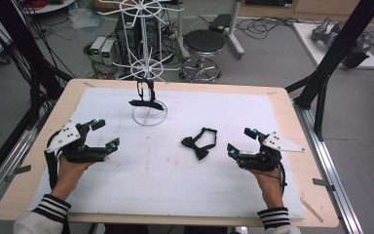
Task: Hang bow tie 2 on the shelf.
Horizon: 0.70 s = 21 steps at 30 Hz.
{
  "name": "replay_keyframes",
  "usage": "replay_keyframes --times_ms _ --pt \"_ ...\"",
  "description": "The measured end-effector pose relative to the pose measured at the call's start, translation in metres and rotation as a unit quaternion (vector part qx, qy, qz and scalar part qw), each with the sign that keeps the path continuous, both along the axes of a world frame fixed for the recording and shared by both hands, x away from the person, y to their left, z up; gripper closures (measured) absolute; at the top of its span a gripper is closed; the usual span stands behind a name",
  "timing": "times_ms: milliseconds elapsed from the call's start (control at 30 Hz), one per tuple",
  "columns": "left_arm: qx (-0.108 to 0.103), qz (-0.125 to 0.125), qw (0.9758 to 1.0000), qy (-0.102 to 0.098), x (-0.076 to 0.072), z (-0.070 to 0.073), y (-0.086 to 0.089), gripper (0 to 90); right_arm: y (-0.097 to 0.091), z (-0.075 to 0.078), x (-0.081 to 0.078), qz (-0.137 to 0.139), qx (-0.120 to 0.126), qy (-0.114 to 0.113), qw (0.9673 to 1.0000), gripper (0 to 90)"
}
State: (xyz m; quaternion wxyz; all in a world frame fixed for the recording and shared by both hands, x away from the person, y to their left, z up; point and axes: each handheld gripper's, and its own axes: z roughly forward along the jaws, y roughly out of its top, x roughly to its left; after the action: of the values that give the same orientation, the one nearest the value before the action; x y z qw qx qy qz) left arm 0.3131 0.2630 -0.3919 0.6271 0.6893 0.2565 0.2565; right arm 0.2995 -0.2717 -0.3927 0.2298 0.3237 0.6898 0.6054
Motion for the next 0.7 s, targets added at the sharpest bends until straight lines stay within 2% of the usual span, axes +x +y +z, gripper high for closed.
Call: replay_keyframes --times_ms 200,333,433,467,533,567,700 --pt "0.002 0.004 1.0000 -0.001 0.000 0.000 0.001 13.7 -0.002 0.000 0.000 -0.001 0.002 0.000 1.0000 10.5" --pt "0.007 0.007 1.0000 -0.001 -0.001 0.000 0.003 13.8 -0.002 -0.001 0.001 0.002 0.003 0.010 0.9999 10.5" --pt "0.002 0.007 1.0000 0.000 0.000 0.000 0.005 13.7 -0.001 -0.002 0.005 0.005 -0.004 0.025 0.9997 10.5" --pt "0.002 0.007 1.0000 0.000 0.000 0.001 0.006 13.7 -0.001 -0.002 0.006 0.006 -0.005 0.023 0.9997 10.5" --pt "0.001 0.007 1.0000 0.001 0.000 0.001 0.006 13.7 0.000 -0.001 0.006 0.013 -0.001 0.032 0.9994 10.5" --pt "0.001 0.007 1.0000 0.001 0.000 0.001 0.007 13.7 0.001 0.000 0.008 0.016 -0.008 0.026 0.9995 10.5" --pt "-0.002 0.003 1.0000 0.000 -0.003 0.001 0.007 13.7 0.007 0.003 0.010 0.030 -0.024 0.037 0.9986 10.5"
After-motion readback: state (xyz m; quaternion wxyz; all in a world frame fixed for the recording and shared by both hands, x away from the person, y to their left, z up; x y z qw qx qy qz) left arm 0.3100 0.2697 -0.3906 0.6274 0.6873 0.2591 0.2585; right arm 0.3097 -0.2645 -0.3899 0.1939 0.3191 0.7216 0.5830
